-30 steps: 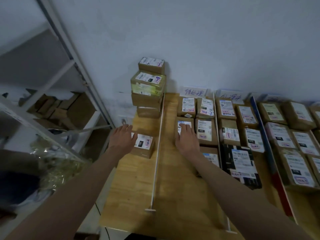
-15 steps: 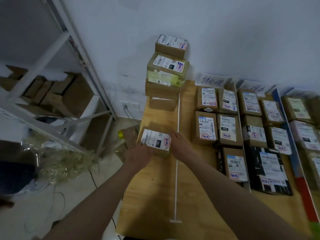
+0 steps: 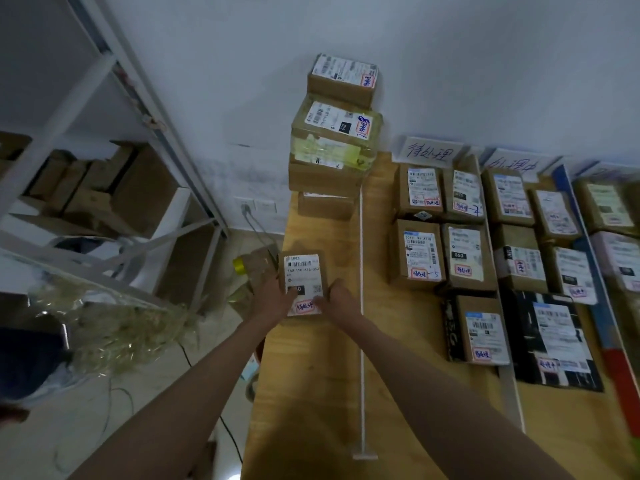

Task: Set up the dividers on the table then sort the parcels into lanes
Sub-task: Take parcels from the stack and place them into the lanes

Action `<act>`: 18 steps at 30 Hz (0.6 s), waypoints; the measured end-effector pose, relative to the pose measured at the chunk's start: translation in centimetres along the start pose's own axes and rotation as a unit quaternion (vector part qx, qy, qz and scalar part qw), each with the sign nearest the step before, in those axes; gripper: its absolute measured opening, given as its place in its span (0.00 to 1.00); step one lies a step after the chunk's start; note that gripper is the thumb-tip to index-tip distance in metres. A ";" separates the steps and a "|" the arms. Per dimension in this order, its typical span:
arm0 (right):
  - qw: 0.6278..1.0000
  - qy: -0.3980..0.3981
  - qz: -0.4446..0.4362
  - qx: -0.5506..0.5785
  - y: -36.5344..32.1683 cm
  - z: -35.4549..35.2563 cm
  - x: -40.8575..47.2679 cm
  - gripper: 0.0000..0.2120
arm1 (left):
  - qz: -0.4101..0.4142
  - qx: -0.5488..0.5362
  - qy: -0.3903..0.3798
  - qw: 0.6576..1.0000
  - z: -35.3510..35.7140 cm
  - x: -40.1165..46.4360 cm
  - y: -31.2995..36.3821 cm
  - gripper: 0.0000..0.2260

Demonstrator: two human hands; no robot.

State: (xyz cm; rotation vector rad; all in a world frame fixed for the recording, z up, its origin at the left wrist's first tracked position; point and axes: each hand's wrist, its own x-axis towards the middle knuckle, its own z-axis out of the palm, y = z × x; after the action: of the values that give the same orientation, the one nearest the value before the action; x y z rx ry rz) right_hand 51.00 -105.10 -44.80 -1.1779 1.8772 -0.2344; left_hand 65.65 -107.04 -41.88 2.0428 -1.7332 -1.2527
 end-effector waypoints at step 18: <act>0.970 0.225 -0.069 0.058 4.1 -14.2 -8.8 0.13 | 0.094 -0.114 0.024 0.989 2.5 -4.0 10.7 0.28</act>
State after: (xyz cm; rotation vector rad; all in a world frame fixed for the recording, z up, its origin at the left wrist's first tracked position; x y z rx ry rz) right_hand 39.13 -99.75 -33.59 -1.2486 2.1313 -0.7310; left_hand 56.28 -105.81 -34.91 1.7252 -1.6337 -1.2658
